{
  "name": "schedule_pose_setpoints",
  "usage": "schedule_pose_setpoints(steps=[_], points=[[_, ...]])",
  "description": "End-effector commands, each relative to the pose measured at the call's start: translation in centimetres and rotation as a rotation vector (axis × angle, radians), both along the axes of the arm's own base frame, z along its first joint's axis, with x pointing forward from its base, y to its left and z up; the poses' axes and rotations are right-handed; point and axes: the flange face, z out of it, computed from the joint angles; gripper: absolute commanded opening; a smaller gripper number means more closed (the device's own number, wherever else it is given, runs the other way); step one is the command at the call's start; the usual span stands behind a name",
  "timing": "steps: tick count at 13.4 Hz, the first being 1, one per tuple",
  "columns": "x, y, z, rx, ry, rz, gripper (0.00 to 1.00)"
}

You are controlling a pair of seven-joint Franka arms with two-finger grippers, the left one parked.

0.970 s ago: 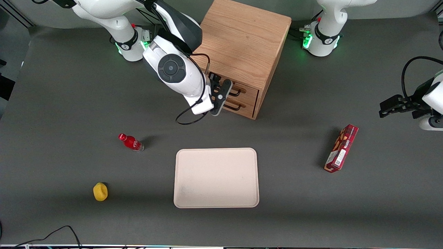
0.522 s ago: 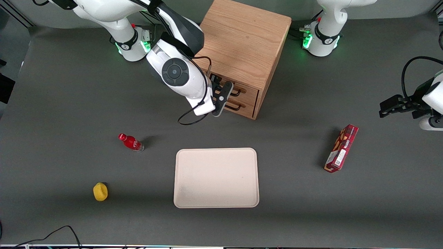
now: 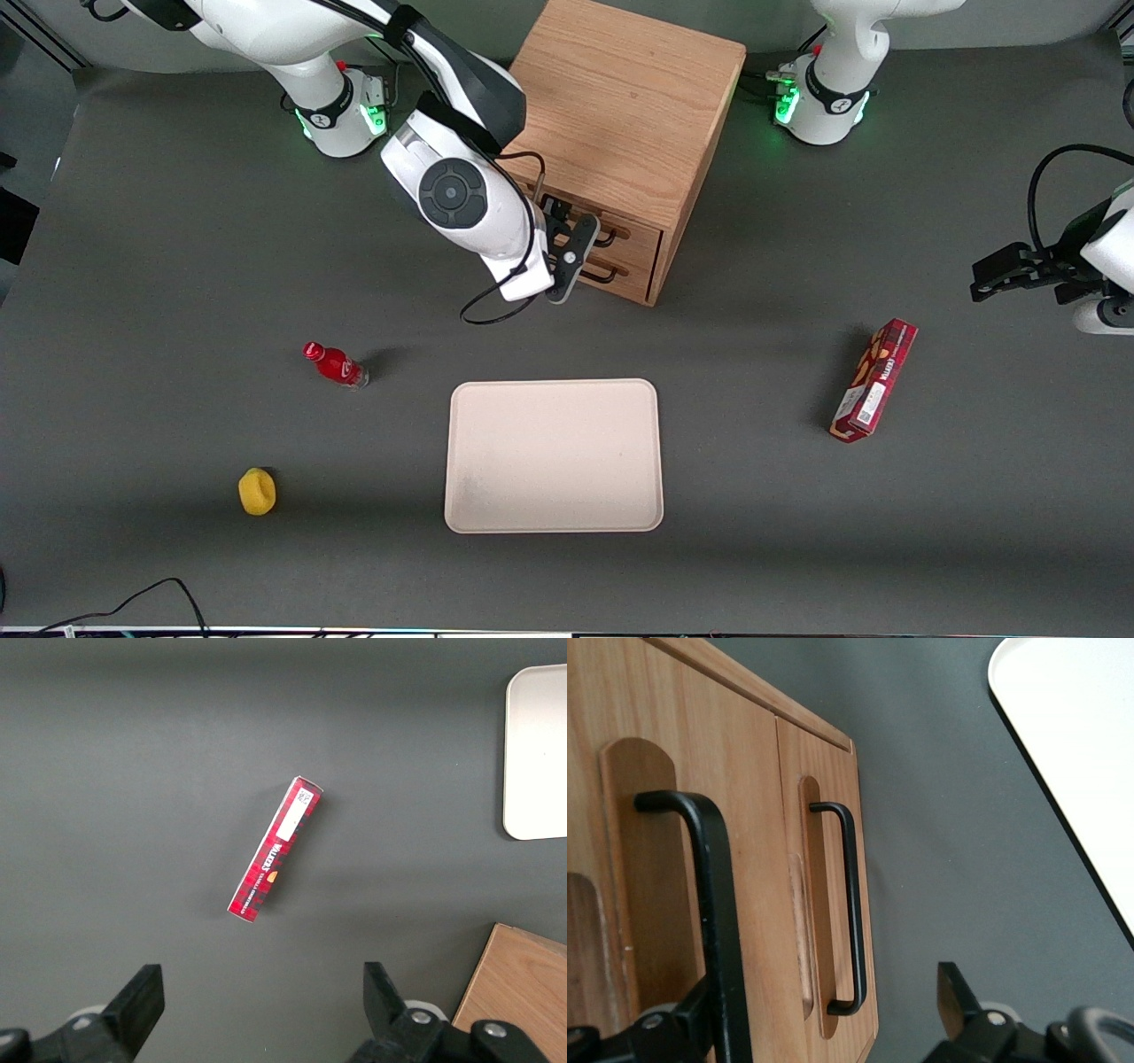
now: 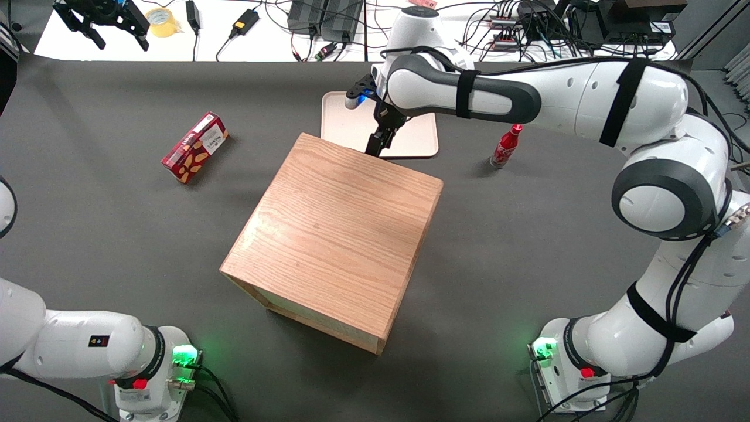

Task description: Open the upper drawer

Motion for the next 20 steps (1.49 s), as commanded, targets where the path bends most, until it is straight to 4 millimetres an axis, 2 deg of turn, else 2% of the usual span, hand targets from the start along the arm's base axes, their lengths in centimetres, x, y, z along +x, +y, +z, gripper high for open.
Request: schedule_pose_setpoints(steps=[1,13,15,20], points=[[0.9,-0.3,-0.3,-0.003,-0.040,0.011,1.00],[2.7,-1.6,-0.6,-0.025,-0.101,0.010,1.00],[3.9,-3.0,-0.9,-0.034,-0.106,0.003,1.00],[5.2,-4.7,-0.8,-0.027,-0.113,0.001,1.00]])
